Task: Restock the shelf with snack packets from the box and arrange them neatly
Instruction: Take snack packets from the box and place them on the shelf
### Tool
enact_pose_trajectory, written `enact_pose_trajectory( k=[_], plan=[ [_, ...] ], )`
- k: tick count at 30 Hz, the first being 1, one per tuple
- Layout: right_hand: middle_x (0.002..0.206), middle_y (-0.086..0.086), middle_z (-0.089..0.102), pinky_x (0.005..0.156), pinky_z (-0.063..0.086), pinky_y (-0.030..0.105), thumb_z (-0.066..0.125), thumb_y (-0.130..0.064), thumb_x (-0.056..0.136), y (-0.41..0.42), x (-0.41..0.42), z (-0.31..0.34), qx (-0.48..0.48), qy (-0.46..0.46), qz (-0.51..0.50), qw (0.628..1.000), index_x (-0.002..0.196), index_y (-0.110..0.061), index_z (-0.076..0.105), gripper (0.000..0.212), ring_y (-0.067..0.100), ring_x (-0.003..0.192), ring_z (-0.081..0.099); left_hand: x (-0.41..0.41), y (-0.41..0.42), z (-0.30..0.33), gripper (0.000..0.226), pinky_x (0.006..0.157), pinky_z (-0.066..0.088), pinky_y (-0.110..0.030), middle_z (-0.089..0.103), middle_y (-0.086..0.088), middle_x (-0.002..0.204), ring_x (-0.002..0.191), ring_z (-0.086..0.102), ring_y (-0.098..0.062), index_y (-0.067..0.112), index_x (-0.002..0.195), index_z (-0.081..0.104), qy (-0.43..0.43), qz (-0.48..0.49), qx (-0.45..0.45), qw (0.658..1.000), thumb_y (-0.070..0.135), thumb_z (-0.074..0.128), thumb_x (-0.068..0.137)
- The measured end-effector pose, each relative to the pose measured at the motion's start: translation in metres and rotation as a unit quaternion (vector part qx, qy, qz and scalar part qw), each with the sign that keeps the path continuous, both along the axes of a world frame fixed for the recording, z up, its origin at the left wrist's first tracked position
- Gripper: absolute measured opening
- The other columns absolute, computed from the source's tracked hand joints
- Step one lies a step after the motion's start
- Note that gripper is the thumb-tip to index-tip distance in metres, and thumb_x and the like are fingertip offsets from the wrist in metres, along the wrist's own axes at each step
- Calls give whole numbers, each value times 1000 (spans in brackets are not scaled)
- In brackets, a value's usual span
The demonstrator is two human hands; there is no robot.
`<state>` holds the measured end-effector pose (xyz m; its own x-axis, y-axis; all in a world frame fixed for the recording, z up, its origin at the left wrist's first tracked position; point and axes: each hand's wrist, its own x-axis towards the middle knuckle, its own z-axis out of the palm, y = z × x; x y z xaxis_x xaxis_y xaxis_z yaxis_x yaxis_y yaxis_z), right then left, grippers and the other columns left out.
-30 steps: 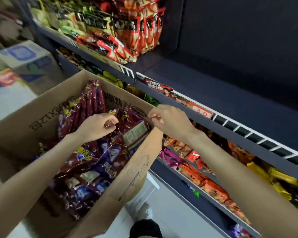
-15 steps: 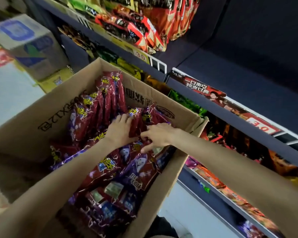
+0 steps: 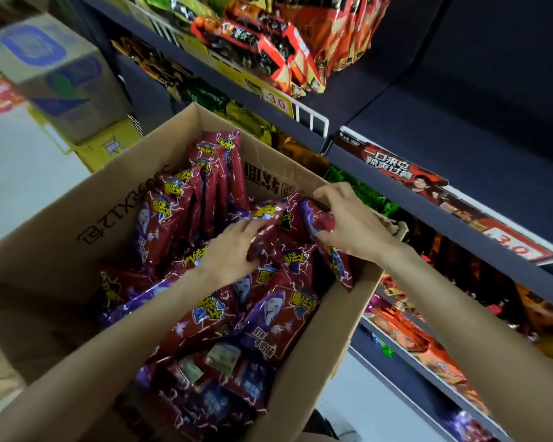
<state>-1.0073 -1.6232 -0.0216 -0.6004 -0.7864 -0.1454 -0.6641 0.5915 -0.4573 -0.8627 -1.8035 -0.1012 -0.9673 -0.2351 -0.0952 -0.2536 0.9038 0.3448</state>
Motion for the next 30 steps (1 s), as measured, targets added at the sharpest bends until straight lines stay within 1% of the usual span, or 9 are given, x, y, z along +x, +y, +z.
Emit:
enact_pose_trajectory(
  k=[2,6,9,12,16,20,23,27,30],
  plan=[
    [137,5,39,98,37,25,74,-22,80,1,0,-4,9,14,-43,999,135,-12,41,65,20,121,47,5,11,1,56,74,51,-37,54,-4,122,107,56,-27,21,137,43,29,-43,-18,998,31,63,85],
    [115,8,61,90,46,33,69,-31,84,1,2,-13,25,105,-45,993,117,-11,58,40,25,106,58,-5,10,-3,31,73,53,-35,63,-1,113,95,63,-24,19,121,58,77,-23,21,997,32,53,93],
    [106,4,66,78,50,35,65,-48,83,3,6,-11,102,148,-6,984,131,-23,44,58,26,101,61,-30,-13,-11,49,98,42,-42,50,-12,129,120,47,-31,10,134,46,54,34,38,997,30,58,91],
    [100,3,67,70,45,32,69,-47,80,4,9,-7,163,139,18,977,141,-27,27,77,26,95,62,-51,-23,-18,79,110,26,-38,38,-15,142,131,32,-32,6,146,24,-60,29,-29,997,51,53,89],
    [69,-3,56,58,46,31,66,-22,82,14,11,4,47,132,-108,984,137,-16,28,66,22,66,60,-65,-20,-24,103,108,26,-40,42,-18,139,128,33,-37,2,149,6,-123,-1,-130,984,71,43,82],
    [95,5,69,69,47,30,63,-28,88,33,9,24,-121,107,-239,957,123,-13,51,40,25,86,66,-71,-21,-22,109,110,24,-41,41,-19,141,130,32,-37,2,149,5,-153,-6,-146,977,78,38,78],
    [96,7,69,67,46,29,59,-32,92,45,13,25,-161,161,-242,943,118,-11,56,33,26,87,66,-70,-25,-21,109,110,25,-42,39,-18,142,131,34,-35,5,148,16,-113,3,-81,990,76,52,72],
    [79,11,66,55,47,34,44,-42,97,56,17,15,-75,243,-238,938,126,-14,45,40,33,68,65,-64,-17,-11,101,111,24,-40,24,-16,152,141,20,-30,11,149,19,-81,27,64,994,51,73,73],
    [81,10,67,57,48,35,50,-45,94,66,17,15,-35,227,-226,947,126,-16,43,44,32,71,66,-59,-15,-1,87,110,28,-41,37,-12,143,139,25,-29,11,142,34,-46,18,140,989,43,77,73]
  ],
)
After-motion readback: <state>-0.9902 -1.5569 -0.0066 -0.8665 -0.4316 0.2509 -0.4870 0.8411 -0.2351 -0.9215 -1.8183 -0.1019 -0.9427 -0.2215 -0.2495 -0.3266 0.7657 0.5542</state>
